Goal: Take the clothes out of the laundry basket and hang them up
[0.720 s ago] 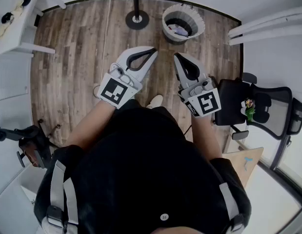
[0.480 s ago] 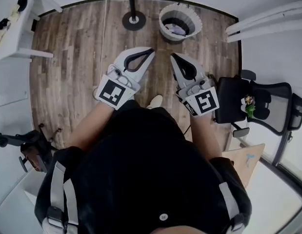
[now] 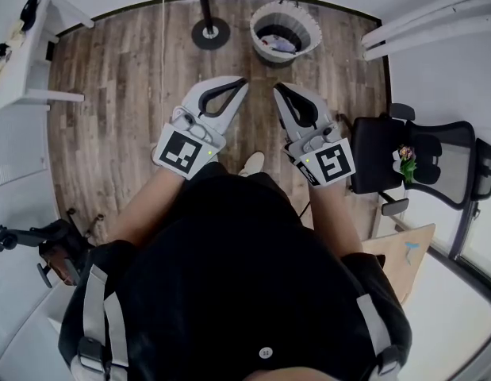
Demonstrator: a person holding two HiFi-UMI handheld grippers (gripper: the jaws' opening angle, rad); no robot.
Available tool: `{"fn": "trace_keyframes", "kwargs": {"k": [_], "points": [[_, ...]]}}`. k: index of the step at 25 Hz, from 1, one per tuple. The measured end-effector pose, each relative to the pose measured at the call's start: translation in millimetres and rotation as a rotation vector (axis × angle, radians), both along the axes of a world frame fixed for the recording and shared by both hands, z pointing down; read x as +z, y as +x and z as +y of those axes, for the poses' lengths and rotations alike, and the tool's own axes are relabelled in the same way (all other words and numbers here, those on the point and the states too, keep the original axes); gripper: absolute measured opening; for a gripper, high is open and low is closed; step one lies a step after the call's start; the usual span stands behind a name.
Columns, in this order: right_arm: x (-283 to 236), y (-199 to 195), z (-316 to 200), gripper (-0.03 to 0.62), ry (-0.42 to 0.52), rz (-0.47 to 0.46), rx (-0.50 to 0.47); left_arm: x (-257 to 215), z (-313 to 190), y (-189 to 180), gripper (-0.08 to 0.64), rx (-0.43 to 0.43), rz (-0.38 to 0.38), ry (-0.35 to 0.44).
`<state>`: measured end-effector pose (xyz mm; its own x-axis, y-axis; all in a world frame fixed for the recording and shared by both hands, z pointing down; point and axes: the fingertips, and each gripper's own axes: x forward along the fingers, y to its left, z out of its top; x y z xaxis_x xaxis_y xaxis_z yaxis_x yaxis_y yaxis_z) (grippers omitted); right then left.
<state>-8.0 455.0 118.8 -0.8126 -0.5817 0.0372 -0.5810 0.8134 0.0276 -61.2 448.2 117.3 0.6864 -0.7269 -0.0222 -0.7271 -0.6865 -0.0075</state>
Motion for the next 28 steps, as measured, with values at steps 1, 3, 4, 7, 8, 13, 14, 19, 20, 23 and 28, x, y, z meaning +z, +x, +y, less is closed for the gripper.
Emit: {"fn": "trace_keyframes", "kwargs": {"k": [1,3,4,7,8,13,14,19,20,23,28], "points": [[-1.0,2.5,-1.4,0.052,-0.002,-0.012,0.012,-0.3,0.4,1.9,0.002,0.002,-0.002,0.002],[-4.2,9.1,-5.5,0.297,-0.010,-0.048,0.037,-1.1,1.2,6.9,0.002,0.006,-0.004,0.006],[-5.7,13.1,-7.5,0.402,-0.013,-0.062,0.051,-1.5,1.8,9.7,0.002,0.006,-0.003,0.006],[-9.3,26.9,-9.5,0.488,0.002,-0.069,0.094,-2.2,5.0,18.0,0.002,0.011,-0.008,0.010],[-9.8,31.6,-9.7,0.505,0.008,-0.065,0.106,-2.5,5.8,21.0,0.002,0.012,-0.010,0.013],[-8.5,53.5,-9.8,0.532,0.012,-0.056,0.127,0.0,7.8,38.3,0.002,0.016,-0.009,0.004],[-7.9,57.9,-9.7,0.532,0.012,-0.055,0.126,0.8,7.5,43.0,0.002,0.018,-0.011,0.004],[-4.2,89.0,-13.7,0.532,0.005,-0.055,0.122,1.2,-2.2,72.9,0.002,0.018,-0.012,0.011],[-3.7,96.7,-15.1,0.531,0.004,-0.058,0.123,0.7,-4.6,79.4,0.002,0.016,-0.010,0.009],[-0.9,117.5,-20.6,0.526,-0.001,-0.063,0.118,-0.3,-11.3,99.7,0.002,0.016,-0.010,0.011],[0.0,149.1,-42.1,0.513,0.002,-0.070,0.126,-0.1,-29.7,132.0,0.002,0.029,-0.026,0.004]]}}
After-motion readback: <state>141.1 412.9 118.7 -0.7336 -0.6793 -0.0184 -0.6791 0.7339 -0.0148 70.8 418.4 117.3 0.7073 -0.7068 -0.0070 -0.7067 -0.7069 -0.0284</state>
